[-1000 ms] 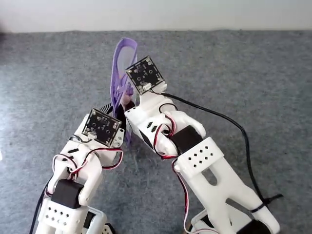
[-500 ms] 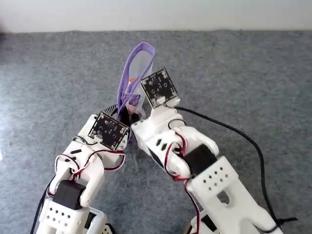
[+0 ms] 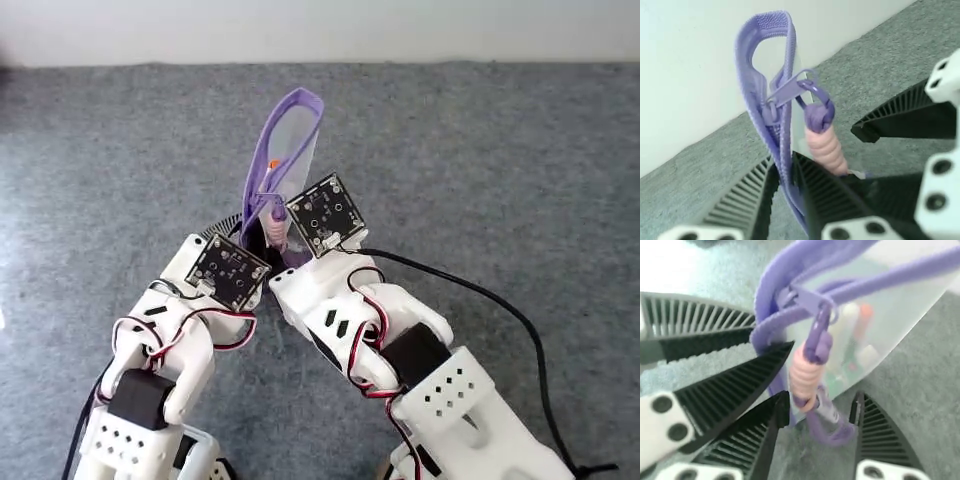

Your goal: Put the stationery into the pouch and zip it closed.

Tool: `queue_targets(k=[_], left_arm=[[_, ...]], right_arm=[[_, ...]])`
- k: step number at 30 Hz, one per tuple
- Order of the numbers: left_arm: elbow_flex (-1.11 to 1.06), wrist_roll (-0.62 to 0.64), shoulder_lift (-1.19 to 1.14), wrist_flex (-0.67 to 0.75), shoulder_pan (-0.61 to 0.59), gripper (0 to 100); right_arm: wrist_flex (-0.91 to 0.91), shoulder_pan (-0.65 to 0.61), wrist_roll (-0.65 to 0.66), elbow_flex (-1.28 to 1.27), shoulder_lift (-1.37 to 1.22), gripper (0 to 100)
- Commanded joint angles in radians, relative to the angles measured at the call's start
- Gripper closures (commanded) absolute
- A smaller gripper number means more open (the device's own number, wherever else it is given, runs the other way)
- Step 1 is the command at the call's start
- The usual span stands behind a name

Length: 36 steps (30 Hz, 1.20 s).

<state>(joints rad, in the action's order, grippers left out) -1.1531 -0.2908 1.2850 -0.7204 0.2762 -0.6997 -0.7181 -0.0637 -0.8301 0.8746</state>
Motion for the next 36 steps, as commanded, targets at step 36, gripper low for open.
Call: queue_targets(k=[36], left_arm=[[0.005, -0.008, 0.064, -0.044, 0.009, 99]], right_arm=[[0.363, 0.444, 0.227, 0.411, -0.527, 99.1]])
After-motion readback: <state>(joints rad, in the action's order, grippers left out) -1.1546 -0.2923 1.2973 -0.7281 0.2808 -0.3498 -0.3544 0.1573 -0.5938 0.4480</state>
